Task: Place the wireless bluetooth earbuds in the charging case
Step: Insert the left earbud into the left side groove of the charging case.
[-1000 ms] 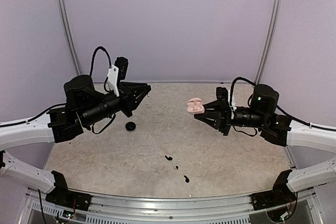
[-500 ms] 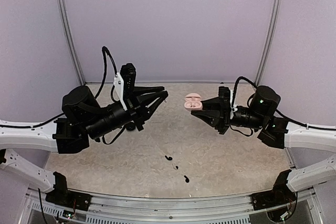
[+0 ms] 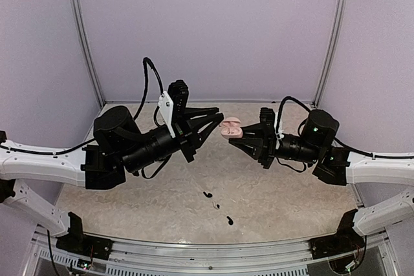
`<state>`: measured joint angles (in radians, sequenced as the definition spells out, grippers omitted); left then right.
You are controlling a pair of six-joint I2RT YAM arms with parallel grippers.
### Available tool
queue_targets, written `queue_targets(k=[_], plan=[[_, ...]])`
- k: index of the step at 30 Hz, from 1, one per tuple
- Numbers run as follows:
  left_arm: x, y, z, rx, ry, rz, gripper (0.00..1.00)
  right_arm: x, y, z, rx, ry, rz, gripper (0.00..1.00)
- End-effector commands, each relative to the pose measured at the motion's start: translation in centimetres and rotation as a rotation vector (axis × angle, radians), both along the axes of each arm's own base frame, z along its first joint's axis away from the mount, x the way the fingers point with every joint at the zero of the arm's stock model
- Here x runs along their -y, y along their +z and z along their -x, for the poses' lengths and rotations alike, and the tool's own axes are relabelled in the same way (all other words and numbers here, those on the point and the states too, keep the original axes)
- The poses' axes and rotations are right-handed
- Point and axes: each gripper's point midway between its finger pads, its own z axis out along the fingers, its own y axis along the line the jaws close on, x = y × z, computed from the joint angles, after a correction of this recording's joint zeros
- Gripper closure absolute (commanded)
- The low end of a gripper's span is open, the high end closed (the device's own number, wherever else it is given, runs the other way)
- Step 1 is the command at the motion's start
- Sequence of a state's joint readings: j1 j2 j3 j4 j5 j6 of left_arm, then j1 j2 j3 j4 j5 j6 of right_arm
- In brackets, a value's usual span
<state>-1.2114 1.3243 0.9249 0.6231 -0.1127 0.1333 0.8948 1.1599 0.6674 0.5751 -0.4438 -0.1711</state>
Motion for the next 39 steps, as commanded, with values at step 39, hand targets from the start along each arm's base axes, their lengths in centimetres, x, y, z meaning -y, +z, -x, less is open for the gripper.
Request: queue_targets(k=[39], plan=[[2.2, -1.6, -1.2, 0.015, 0.037, -0.034, 0.93, -0.3, 3.4, 0.0, -0.150, 0.023, -0.123, 1.00]])
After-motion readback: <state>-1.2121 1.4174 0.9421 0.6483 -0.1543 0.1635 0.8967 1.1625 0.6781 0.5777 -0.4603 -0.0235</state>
